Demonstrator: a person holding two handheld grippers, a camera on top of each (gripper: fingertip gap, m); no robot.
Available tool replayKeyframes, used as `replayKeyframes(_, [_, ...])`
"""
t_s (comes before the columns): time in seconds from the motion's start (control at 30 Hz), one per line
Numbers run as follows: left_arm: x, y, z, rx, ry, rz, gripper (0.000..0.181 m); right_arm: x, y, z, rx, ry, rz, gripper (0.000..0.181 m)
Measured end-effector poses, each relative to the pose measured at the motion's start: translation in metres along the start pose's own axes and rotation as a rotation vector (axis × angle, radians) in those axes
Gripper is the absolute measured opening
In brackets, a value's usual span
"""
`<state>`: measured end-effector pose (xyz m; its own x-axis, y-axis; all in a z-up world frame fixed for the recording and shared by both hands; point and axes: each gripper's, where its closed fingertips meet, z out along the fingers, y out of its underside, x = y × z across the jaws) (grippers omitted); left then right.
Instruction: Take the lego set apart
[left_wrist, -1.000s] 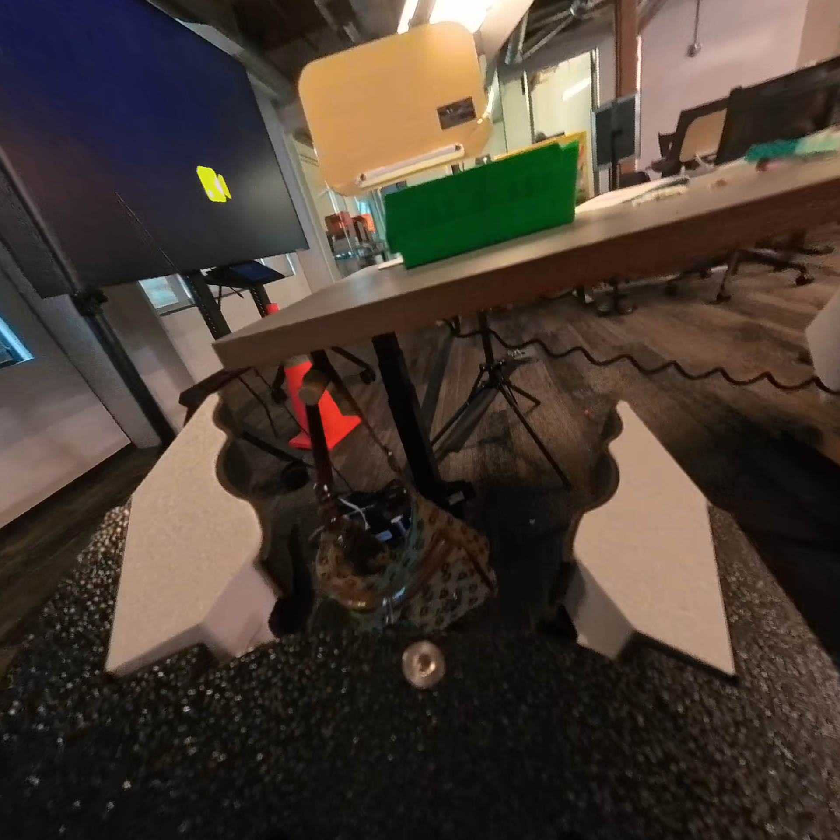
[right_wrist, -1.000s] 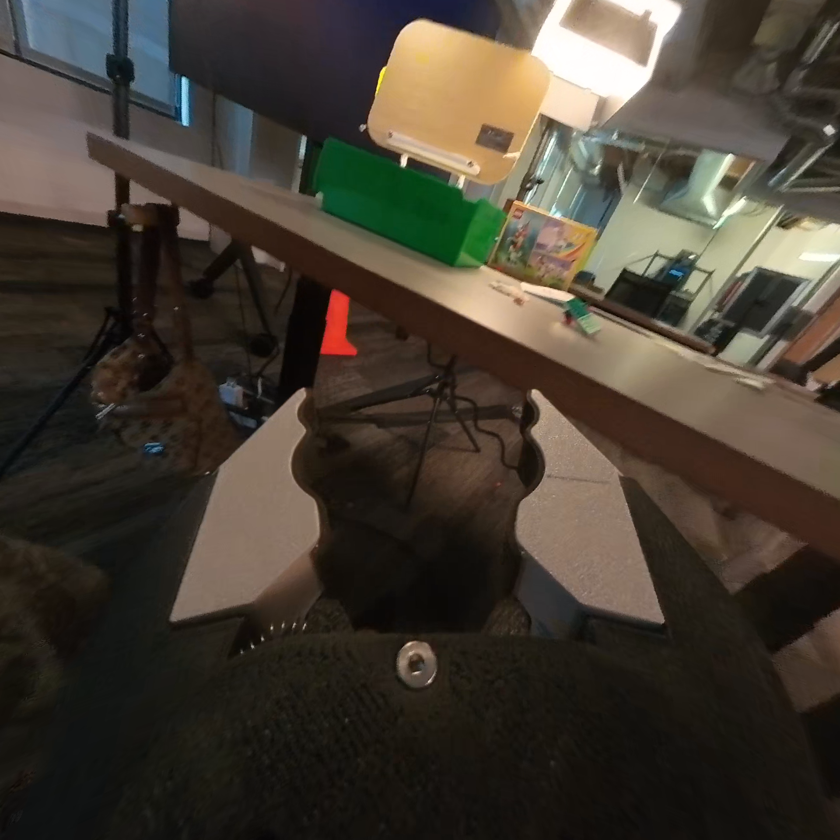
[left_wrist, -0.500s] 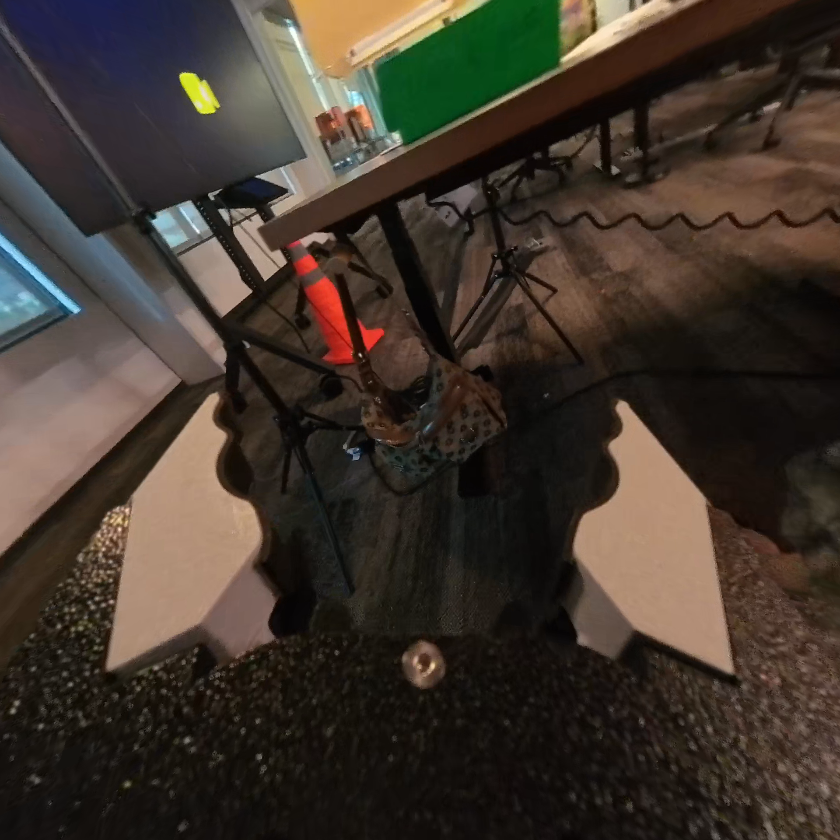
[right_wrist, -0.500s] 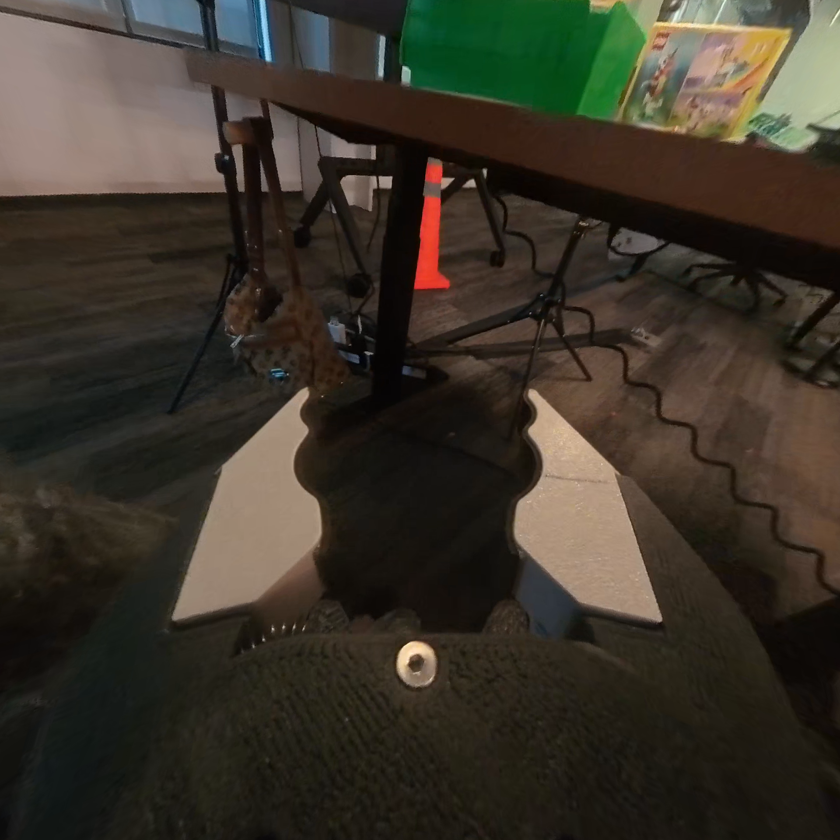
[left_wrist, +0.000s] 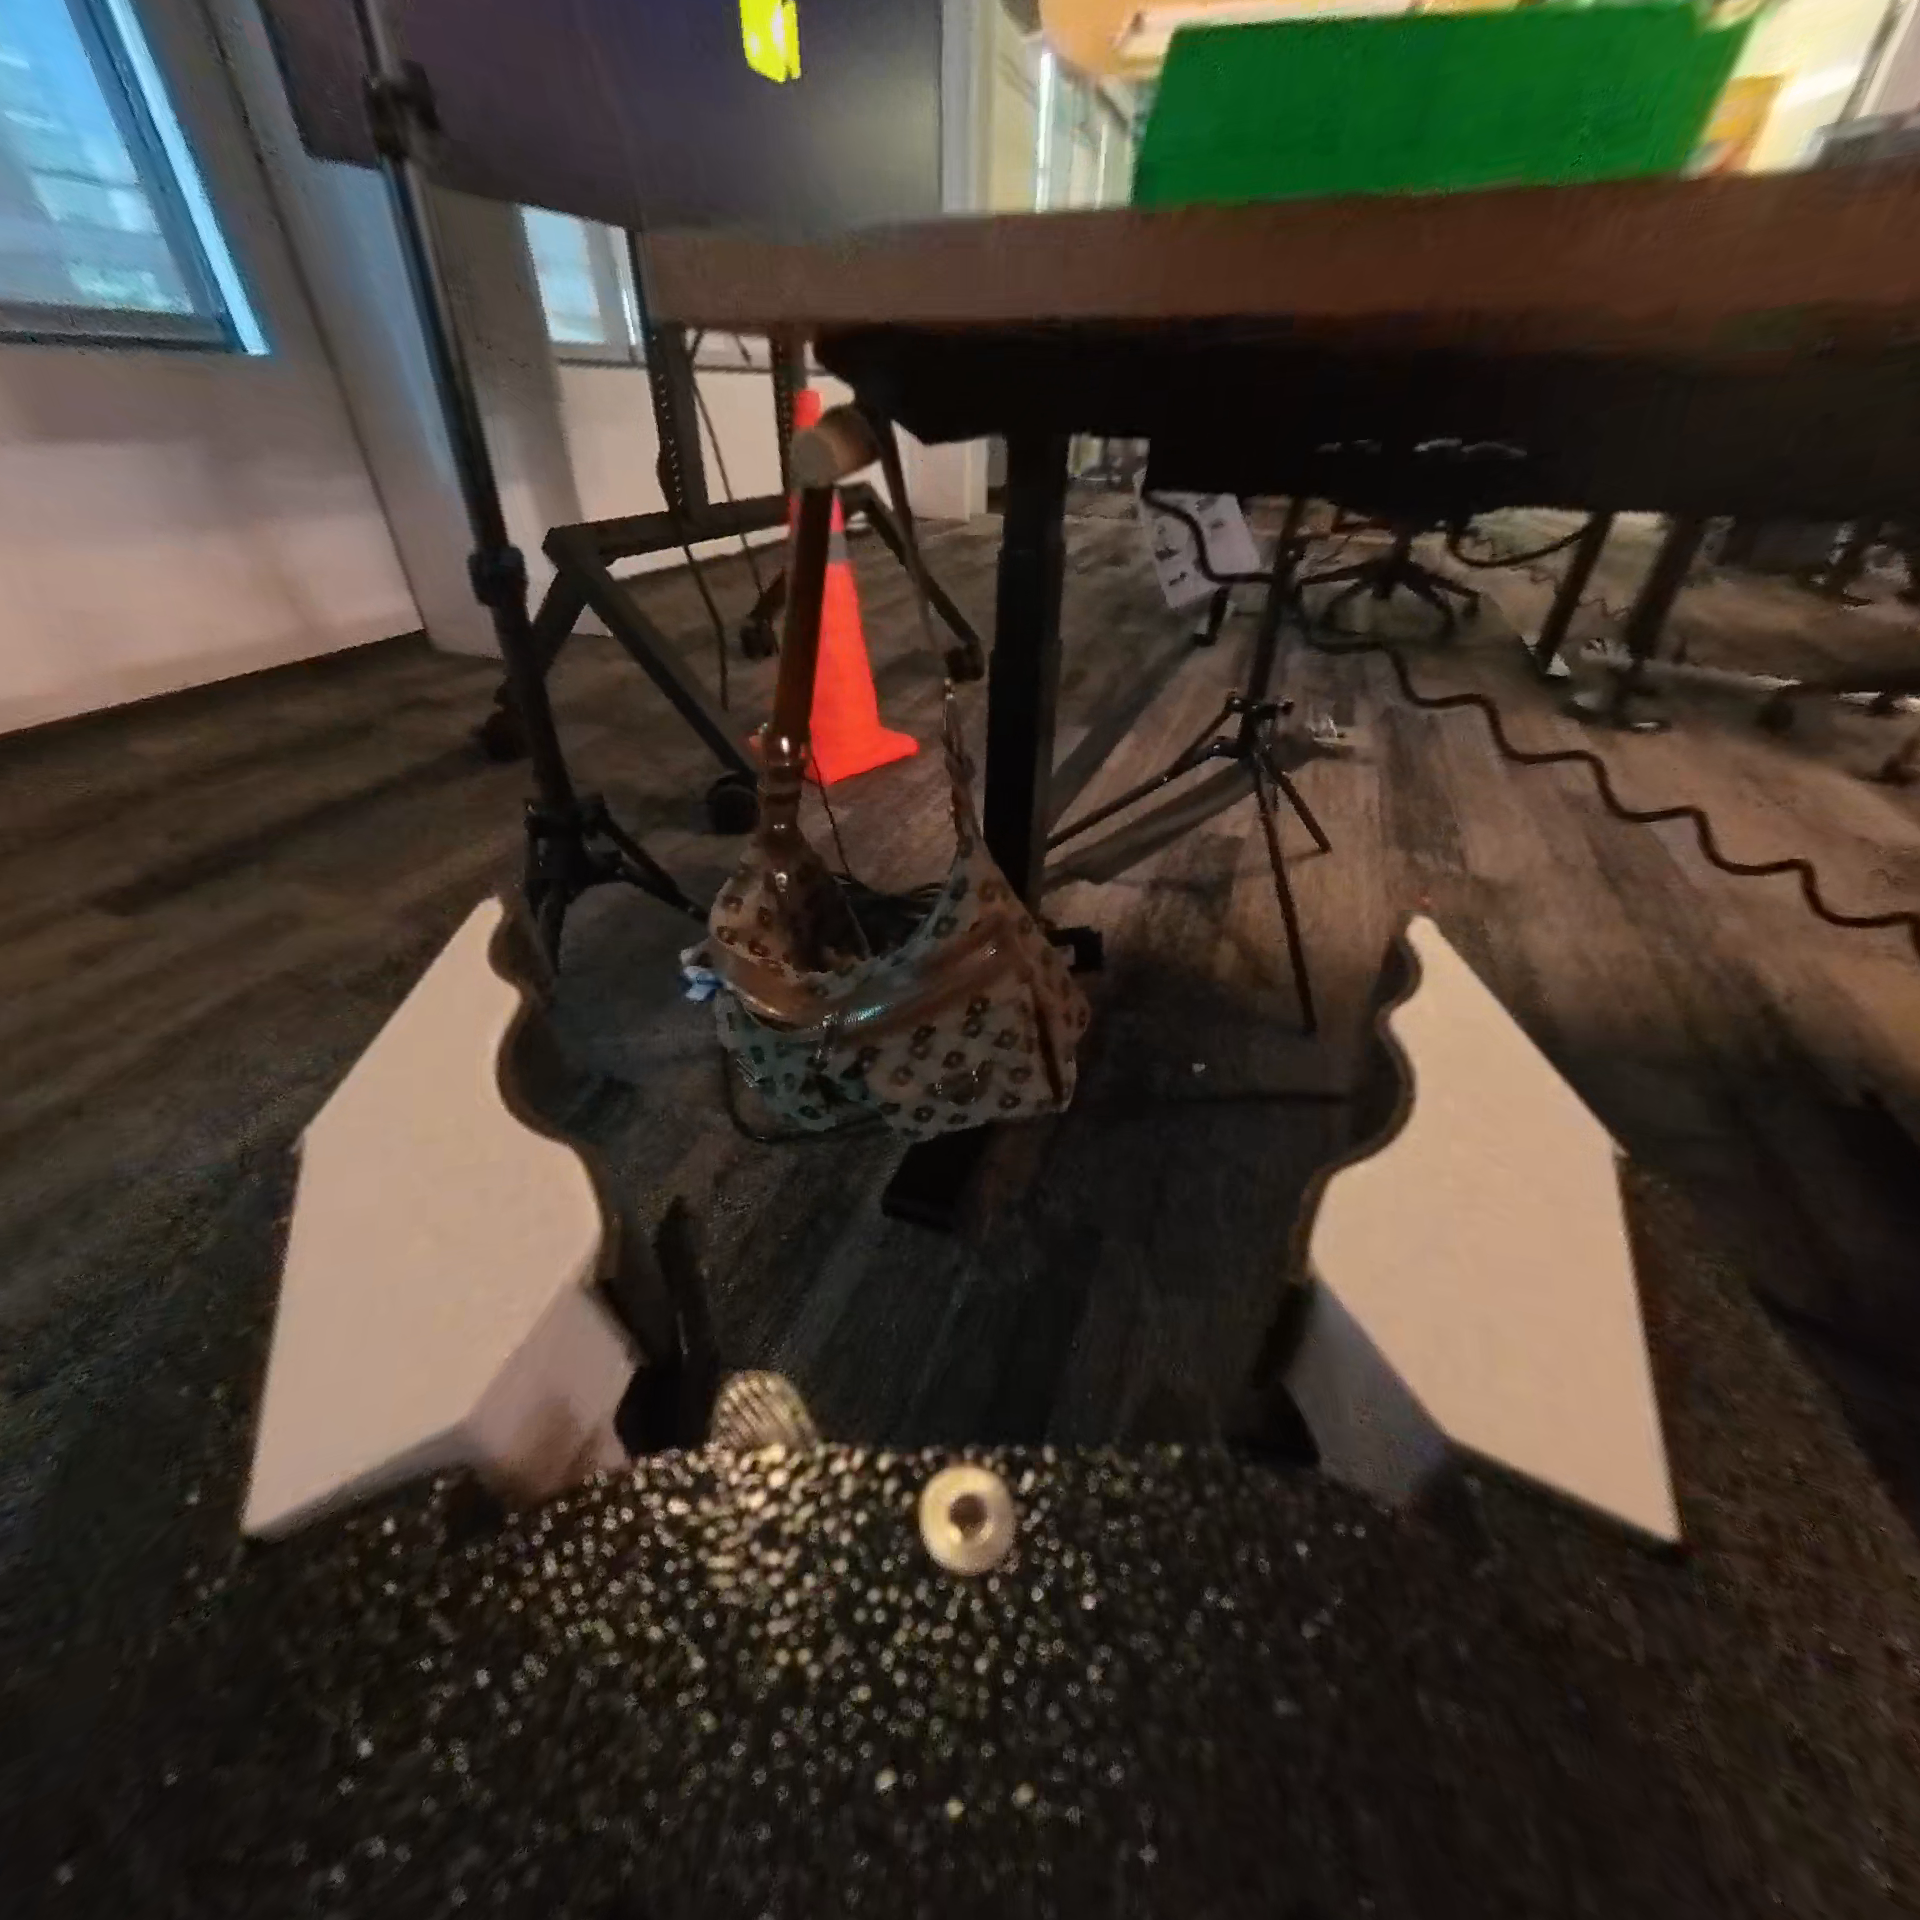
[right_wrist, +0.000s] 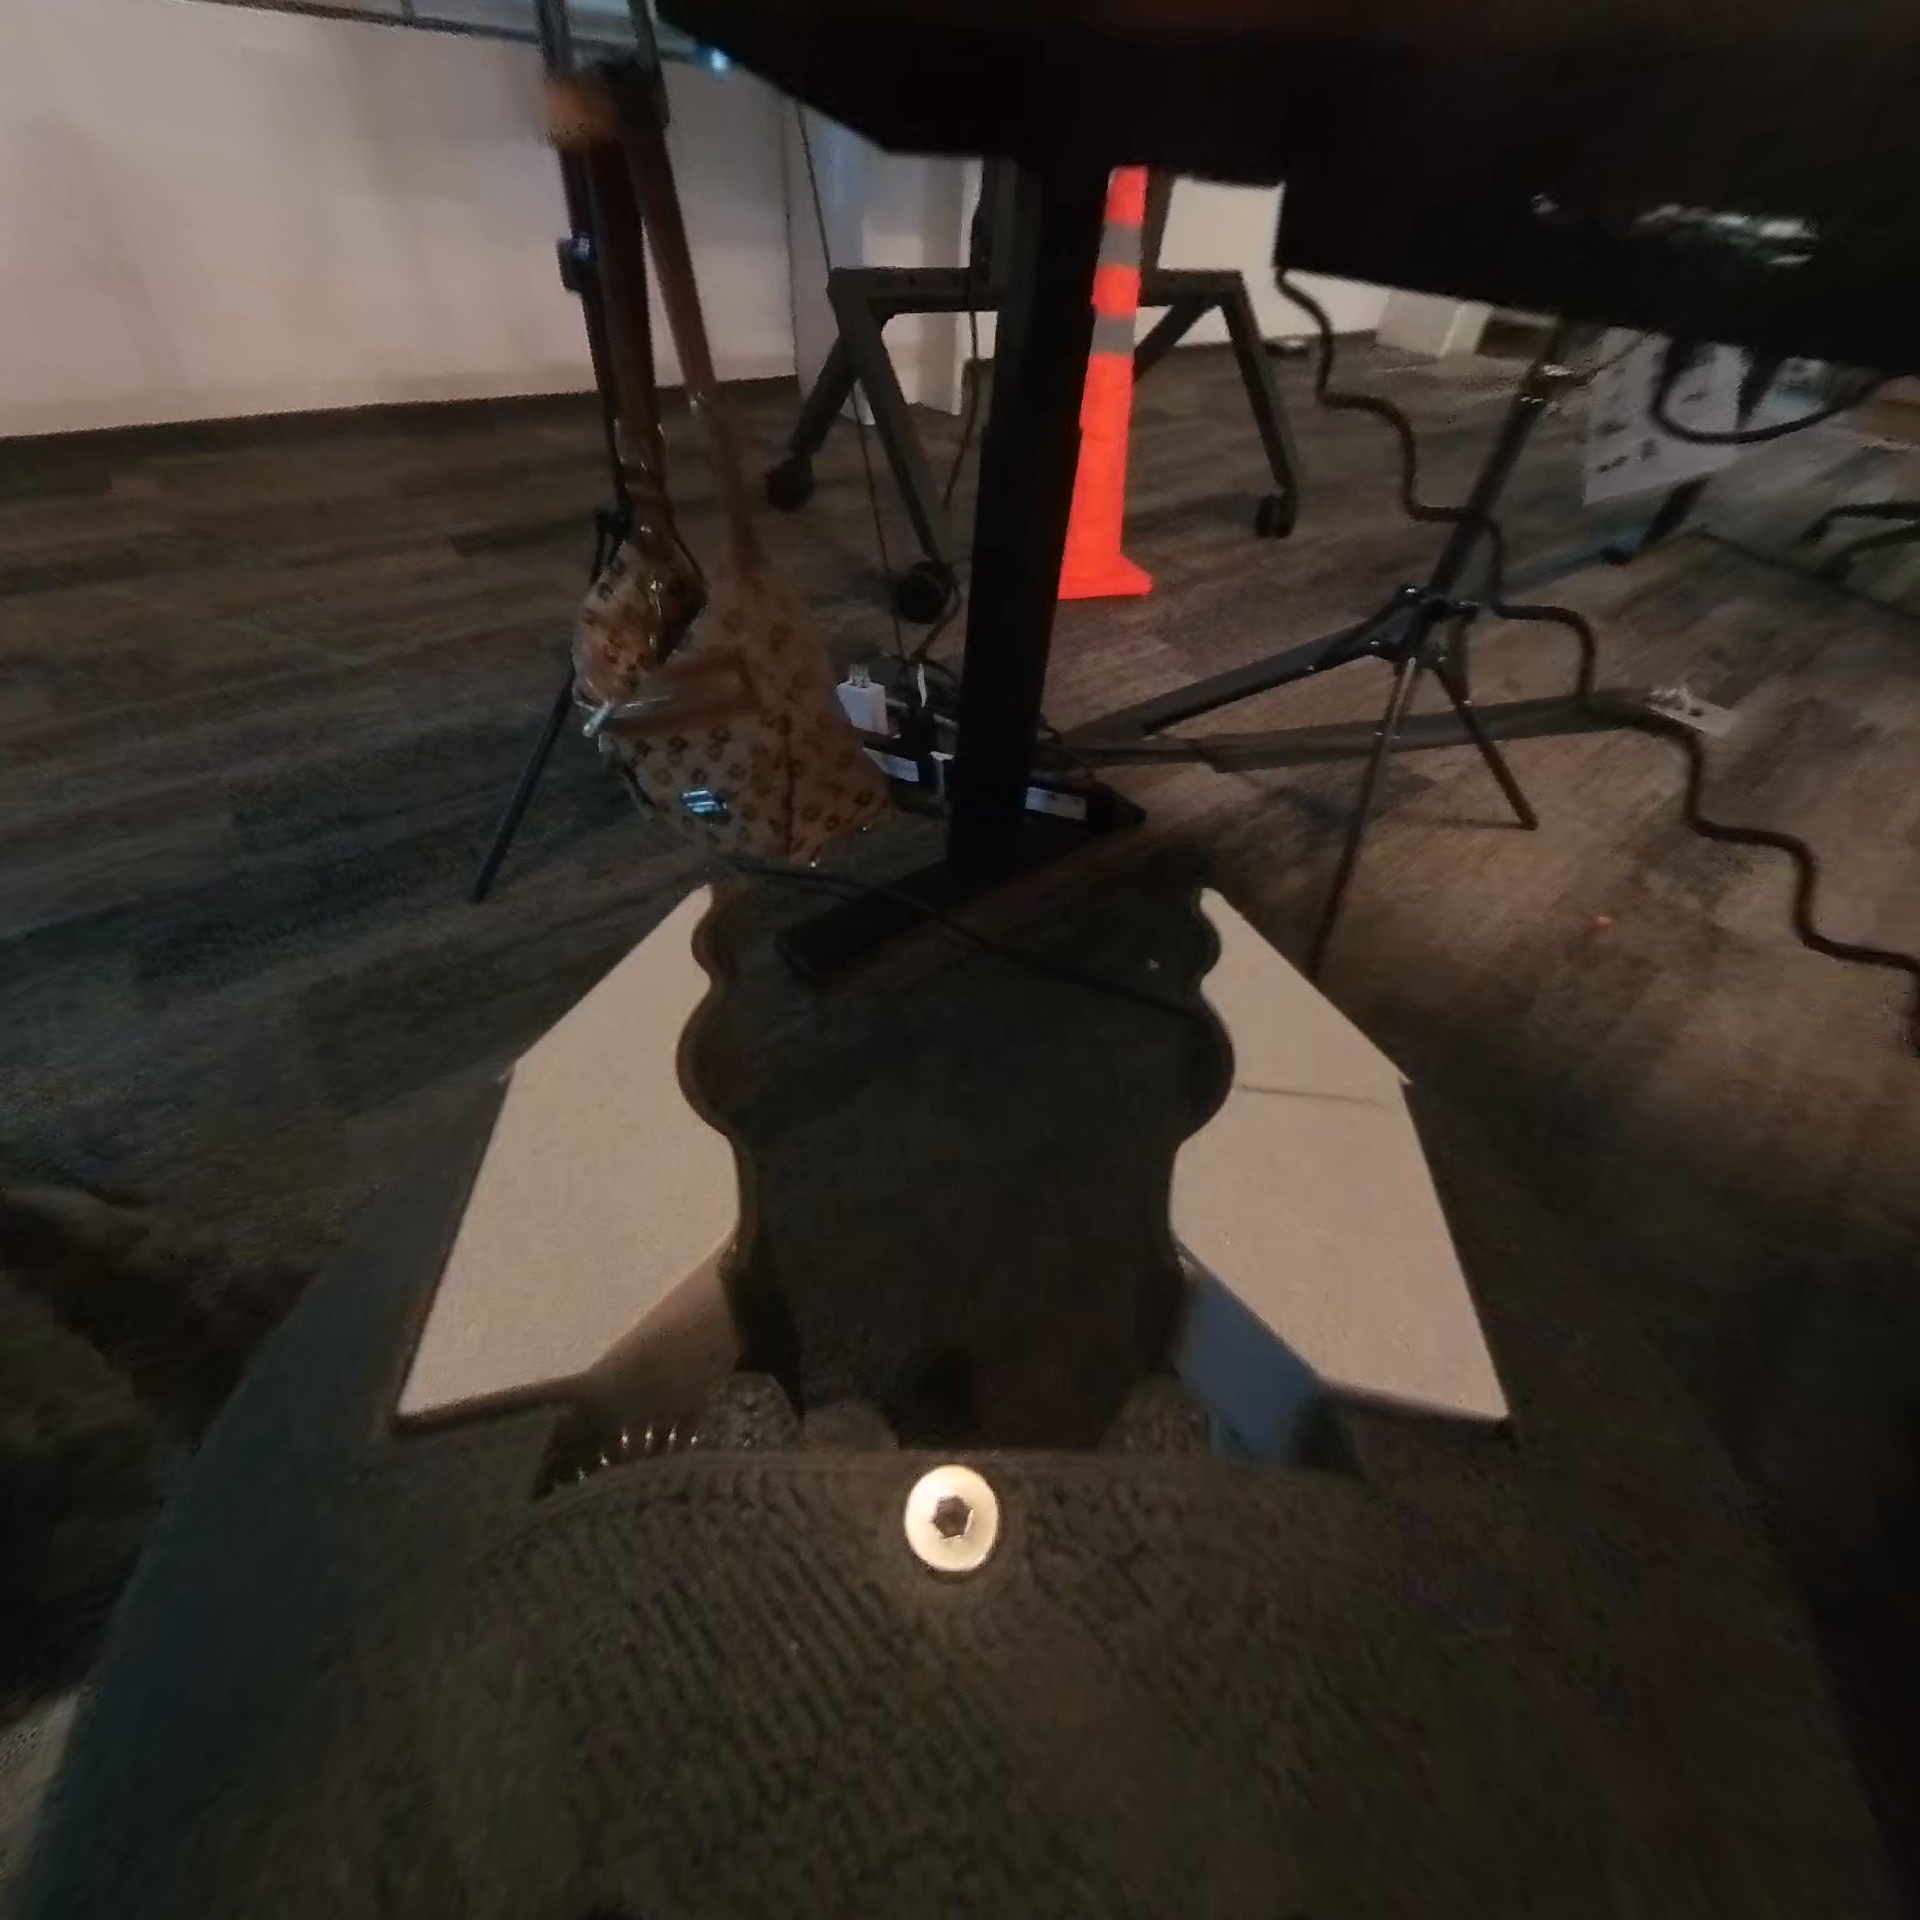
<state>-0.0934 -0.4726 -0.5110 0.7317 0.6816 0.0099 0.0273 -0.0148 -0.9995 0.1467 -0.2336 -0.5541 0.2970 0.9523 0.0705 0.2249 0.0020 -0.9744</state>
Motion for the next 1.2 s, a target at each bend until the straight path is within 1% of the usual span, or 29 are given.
replayKeyframes(0.07, [0.002, 0.024, 0.027, -0.018, -0.018, -0.014, 0.151, 0.002, 0.018, 0.046, -0.022, -0.028, -0.022, 0.083])
replayKeyframes(0.13, [0.000, 0.050, 0.054, -0.041, -0.029, -0.038, 0.151, 0.005, 0.045, 0.103, -0.063, -0.058, -0.017, 0.083])
replayKeyframes(0.23, [-0.015, 0.082, 0.088, -0.067, -0.073, -0.044, 0.151, 0.018, 0.096, 0.197, -0.156, -0.063, 0.032, 0.083])
replayKeyframes(0.3, [-0.028, 0.102, 0.104, -0.099, -0.108, -0.040, 0.151, 0.034, 0.134, 0.255, -0.225, -0.022, 0.115, 0.083])
replayKeyframes(0.37, [-0.036, 0.126, 0.113, -0.152, -0.127, -0.005, 0.151, 0.046, 0.169, 0.304, -0.282, 0.000, 0.199, 0.079])
replayKeyframes(0.43, [-0.042, 0.145, 0.114, -0.192, -0.132, 0.001, 0.151, 0.055, 0.199, 0.347, -0.333, 0.000, 0.201, 0.074])
replayKeyframes(0.47, [-0.049, 0.151, 0.115, -0.201, -0.150, -0.033, 0.151, 0.061, 0.215, 0.366, -0.364, 0.008, 0.200, 0.072])
replayKeyframes(0.57, [-0.084, 0.171, 0.118, -0.223, -0.235, -0.136, 0.151, 0.085, 0.256, 0.418, -0.434, 0.050, 0.148, 0.067])
replayKeyframes(0.67, [-0.124, 0.182, 0.116, -0.203, -0.333, -0.141, 0.148, 0.111, 0.292, 0.469, -0.492, 0.066, 0.083, 0.063])
replayKeyframes(0.77, [-0.160, 0.192, 0.100, -0.200, -0.412, -0.106, 0.146, 0.145, 0.324, 0.514, -0.501, 0.130, 0.111, 0.058])
replayKeyframes(0.8, [-0.170, 0.198, 0.091, -0.209, -0.433, -0.117, 0.146, 0.155, 0.333, 0.526, -0.496, 0.147, 0.128, 0.052])
replayKeyframes(0.83, [-0.178, 0.202, 0.082, -0.218, -0.454, -0.134, 0.146, 0.165, 0.343, 0.536, -0.498, 0.158, 0.129, 0.042])
replayKeyframes(0.87, [-0.186, 0.205, 0.073, -0.224, -0.480, -0.158, 0.146, 0.176, 0.353, 0.544, -0.508, 0.181, 0.105, 0.037])
replayKeyframes(0.9, [-0.191, 0.206, 0.067, -0.231, -0.496, -0.188, 0.146, 0.188, 0.364, 0.551, -0.520, 0.212, 0.070, 0.035])
replayKeyframes(0.97, [-0.193, 0.205, 0.063, -0.240, -0.498, -0.215, 0.145, 0.200, 0.384, 0.563, -0.549, 0.237, 0.052, 0.033])
replayKeyframes(1.07, [-0.187, 0.206, 0.069, -0.225, -0.483, -0.250, 0.143, 0.210, 0.405, 0.584, -0.574, 0.246, 0.035, 0.032])
replayKeyframes(1.17, [-0.180, 0.212, 0.091, -0.184, -0.449, -0.370, 0.142, 0.214, 0.413, 0.596, -0.572, 0.234, -0.017, 0.034])
replayKeyframes(1.2, [-0.179, 0.211, 0.100, -0.167, -0.441, -0.396, 0.143, 0.214, 0.417, 0.598, -0.574, 0.230, -0.025, 0.039])
